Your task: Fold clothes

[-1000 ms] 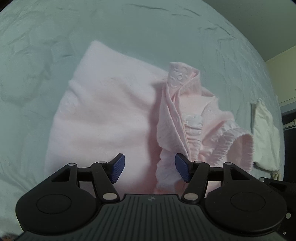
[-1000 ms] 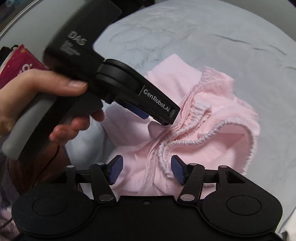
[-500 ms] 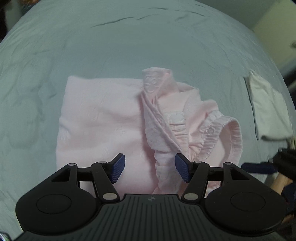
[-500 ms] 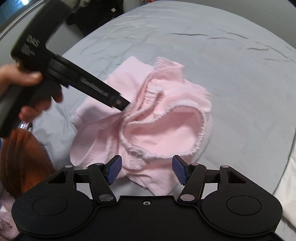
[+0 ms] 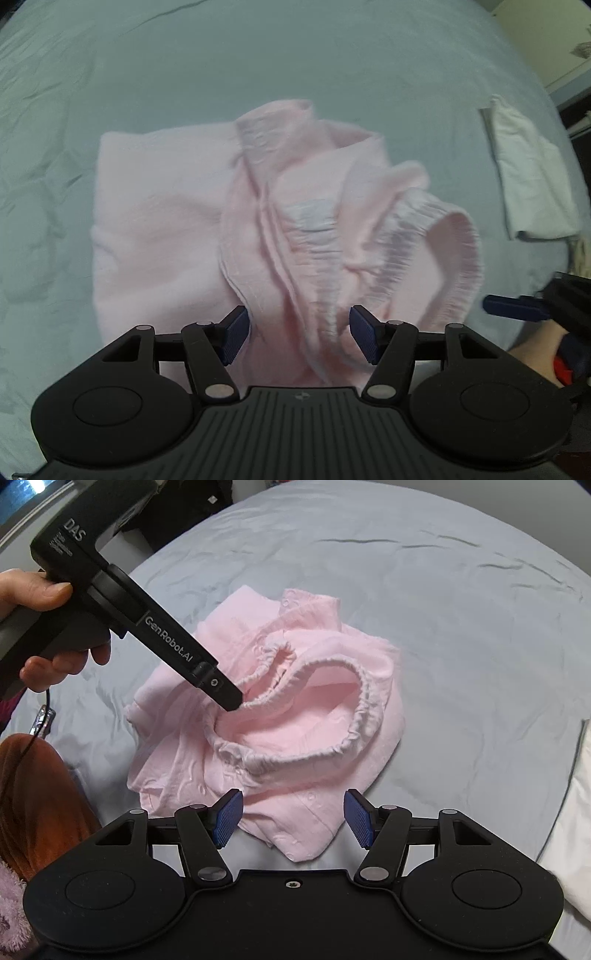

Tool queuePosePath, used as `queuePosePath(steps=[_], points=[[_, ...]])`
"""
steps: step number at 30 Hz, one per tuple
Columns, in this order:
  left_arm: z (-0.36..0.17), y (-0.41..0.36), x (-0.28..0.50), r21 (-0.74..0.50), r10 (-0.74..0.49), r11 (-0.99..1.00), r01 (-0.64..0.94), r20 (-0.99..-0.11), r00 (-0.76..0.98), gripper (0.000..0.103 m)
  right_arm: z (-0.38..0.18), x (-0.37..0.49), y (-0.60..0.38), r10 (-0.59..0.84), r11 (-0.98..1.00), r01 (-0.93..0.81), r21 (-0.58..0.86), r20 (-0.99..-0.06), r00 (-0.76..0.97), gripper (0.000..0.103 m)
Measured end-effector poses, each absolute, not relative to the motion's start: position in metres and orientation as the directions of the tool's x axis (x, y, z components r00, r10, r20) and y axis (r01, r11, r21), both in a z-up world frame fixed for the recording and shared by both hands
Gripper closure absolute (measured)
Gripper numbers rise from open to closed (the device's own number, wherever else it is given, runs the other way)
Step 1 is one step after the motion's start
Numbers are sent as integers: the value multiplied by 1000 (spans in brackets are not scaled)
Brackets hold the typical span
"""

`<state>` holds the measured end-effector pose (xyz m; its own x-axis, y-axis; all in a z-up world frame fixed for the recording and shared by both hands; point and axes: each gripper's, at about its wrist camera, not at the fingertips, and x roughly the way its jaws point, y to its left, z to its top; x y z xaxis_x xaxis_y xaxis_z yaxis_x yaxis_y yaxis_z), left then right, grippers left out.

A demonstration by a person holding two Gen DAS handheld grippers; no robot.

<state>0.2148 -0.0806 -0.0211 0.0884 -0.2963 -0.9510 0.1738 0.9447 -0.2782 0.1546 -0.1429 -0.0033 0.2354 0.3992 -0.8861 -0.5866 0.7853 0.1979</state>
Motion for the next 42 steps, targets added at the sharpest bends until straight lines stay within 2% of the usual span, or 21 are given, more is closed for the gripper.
queuePosePath(steps=[5, 7, 8, 9, 11, 14, 18, 28, 42], points=[[-26, -85, 216, -384, -397, 910, 155, -915, 65, 45, -7, 163, -147, 416, 803, -546, 239, -881, 226, 46], [-25, -91, 215, -381, -396, 909, 171, -916, 62, 45, -9, 166, -144, 401, 805, -551, 219, -885, 235, 56], [-24, -94, 215, -379, -394, 908, 179, -917, 61, 45, -11, 166, -142, 388, 800, -568, 196, -890, 239, 68], [-24, -95, 215, -374, -390, 909, 186, -919, 61, 45, -13, 163, -137, 365, 781, -606, 153, -898, 244, 74], [-23, -97, 214, -372, -390, 905, 205, -919, 55, 45, -19, 155, -128, 325, 732, -678, 71, -911, 255, 77], [-24, -98, 215, -383, -402, 898, 214, -914, 49, 45, -29, 151, -121, 308, 694, -719, 33, -916, 256, 83], [-27, -96, 216, -392, -410, 895, 211, -911, 44, 45, -34, 156, -117, 321, 684, -729, -27, -886, 334, 83], [-19, -68, 220, -437, -455, 880, 185, -888, 65, 45, -23, 149, -99, 496, 575, -818, 8, -799, 340, 83], [-12, -25, 208, -450, -460, 887, 104, -879, 123, 45, -51, 167, -49, 485, 575, -813, 93, -839, 247, 83]])
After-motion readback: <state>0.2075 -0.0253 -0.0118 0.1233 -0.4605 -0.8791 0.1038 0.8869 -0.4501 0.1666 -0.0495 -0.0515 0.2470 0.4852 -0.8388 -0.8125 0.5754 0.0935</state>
